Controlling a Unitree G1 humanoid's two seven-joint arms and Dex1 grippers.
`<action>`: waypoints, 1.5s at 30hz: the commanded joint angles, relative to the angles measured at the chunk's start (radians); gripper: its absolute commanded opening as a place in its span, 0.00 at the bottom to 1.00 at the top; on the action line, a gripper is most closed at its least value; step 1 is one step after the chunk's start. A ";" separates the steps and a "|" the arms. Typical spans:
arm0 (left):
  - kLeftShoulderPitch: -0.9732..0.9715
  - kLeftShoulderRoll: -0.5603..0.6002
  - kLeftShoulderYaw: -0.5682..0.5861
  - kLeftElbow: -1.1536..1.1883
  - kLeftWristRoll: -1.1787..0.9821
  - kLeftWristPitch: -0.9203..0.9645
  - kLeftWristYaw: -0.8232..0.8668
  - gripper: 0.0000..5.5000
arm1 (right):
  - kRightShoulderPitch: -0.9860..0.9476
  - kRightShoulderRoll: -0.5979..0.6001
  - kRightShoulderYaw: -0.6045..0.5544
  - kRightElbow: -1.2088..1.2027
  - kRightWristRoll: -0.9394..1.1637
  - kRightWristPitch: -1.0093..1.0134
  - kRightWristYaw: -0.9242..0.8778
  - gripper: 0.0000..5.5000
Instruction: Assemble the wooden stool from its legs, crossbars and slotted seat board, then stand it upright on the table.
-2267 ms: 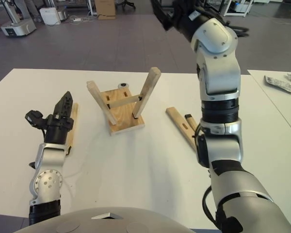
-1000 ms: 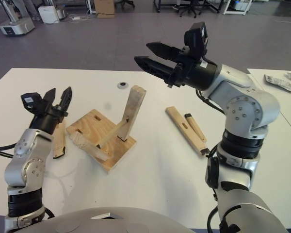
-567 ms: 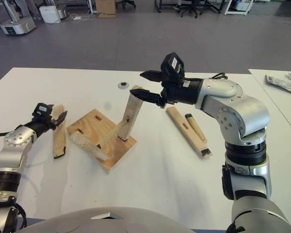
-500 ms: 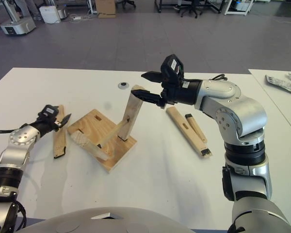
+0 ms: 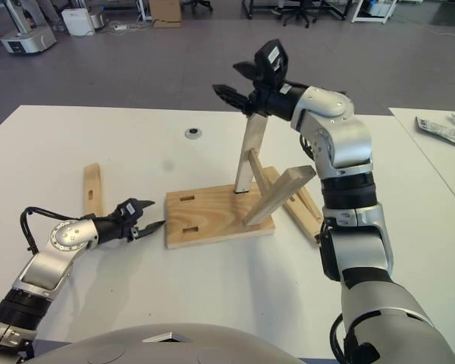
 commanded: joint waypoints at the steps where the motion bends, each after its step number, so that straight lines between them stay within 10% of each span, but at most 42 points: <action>1: -0.122 0.018 0.030 0.085 0.022 -0.021 -0.003 0.57 | -0.099 -0.087 -0.083 0.118 -0.035 -0.053 -0.020 0.63; 5: -0.308 0.012 0.068 0.269 0.025 -0.106 -0.003 0.57 | -0.081 -0.244 -0.067 0.267 -0.156 -0.117 0.016 0.63; 11: -0.634 -0.034 -0.013 0.867 0.196 -0.363 0.085 0.57 | 0.252 -0.462 0.273 0.118 -0.431 -0.369 0.357 0.63; 18: -0.761 -0.106 -0.015 1.253 0.228 -0.509 0.042 0.57 | 0.410 -0.613 0.272 -0.128 -0.288 -0.278 0.741 0.63; 24: -0.748 -0.146 0.030 1.326 0.193 -0.568 -0.054 0.57 | 0.641 -0.559 0.319 -0.358 -0.363 -0.190 0.576 0.63; 35: -0.605 -0.156 0.073 1.207 0.127 -0.727 -0.285 0.57 | 0.670 -0.263 0.386 -0.219 -0.591 -0.111 0.119 0.63; 45: -0.048 -0.092 0.063 0.224 -0.130 -0.390 -0.398 0.57 | 0.622 -0.122 0.362 -0.205 -0.584 -0.031 0.012 0.63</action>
